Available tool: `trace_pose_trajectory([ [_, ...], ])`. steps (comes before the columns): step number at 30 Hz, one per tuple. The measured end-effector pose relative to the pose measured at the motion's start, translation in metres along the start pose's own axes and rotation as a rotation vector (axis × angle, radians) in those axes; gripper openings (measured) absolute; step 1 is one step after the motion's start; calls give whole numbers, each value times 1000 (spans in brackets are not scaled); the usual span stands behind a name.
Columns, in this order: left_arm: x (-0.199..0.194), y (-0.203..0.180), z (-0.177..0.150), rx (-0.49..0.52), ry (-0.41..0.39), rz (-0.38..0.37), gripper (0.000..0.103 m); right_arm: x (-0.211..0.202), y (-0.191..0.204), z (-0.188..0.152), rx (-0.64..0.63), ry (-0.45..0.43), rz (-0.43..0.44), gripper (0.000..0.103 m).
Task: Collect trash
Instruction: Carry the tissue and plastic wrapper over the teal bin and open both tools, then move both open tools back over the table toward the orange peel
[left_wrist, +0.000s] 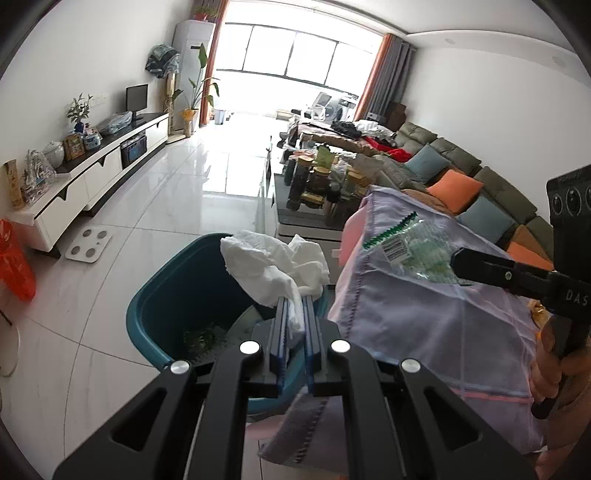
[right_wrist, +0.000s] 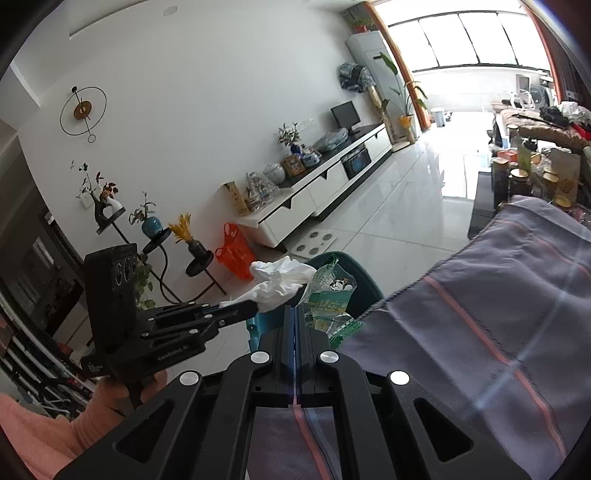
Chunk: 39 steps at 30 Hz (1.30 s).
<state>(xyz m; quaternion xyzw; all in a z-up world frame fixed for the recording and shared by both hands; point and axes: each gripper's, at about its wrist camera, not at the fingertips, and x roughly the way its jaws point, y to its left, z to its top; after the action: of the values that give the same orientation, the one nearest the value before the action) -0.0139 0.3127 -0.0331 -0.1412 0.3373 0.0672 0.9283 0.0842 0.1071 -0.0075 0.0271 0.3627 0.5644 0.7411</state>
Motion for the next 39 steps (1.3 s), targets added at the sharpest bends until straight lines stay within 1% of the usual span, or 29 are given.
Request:
trace_pose_trajectory([
  [4, 6, 8, -2, -15, 16, 13, 9, 20, 3, 3, -1, 34, 8, 1],
  [14, 26, 18, -5, -45, 54, 37, 9, 58, 8, 9, -14, 108, -9, 1],
  [24, 42, 25, -9, -66, 77, 53, 10, 90, 4, 5, 16, 157, -30, 1],
  [28, 46, 30, -10, -89, 74, 57, 10, 100, 6, 6, 27, 170, -36, 1],
  [29, 48, 33, -11, -102, 75, 54, 10, 102, 5, 7, 31, 174, -37, 3],
  [32, 53, 38, -13, -122, 85, 49, 14, 107, 3, 7, 46, 188, -45, 5],
  [34, 56, 41, -15, -137, 91, 37, 22, 109, 1, 7, 54, 189, -53, 5],
  [35, 58, 43, -16, -146, 93, 36, 24, 109, 0, 8, 59, 189, -56, 5],
  [39, 60, 45, -18, -164, 89, 29, 25, 106, -3, 8, 70, 181, -60, 6],
])
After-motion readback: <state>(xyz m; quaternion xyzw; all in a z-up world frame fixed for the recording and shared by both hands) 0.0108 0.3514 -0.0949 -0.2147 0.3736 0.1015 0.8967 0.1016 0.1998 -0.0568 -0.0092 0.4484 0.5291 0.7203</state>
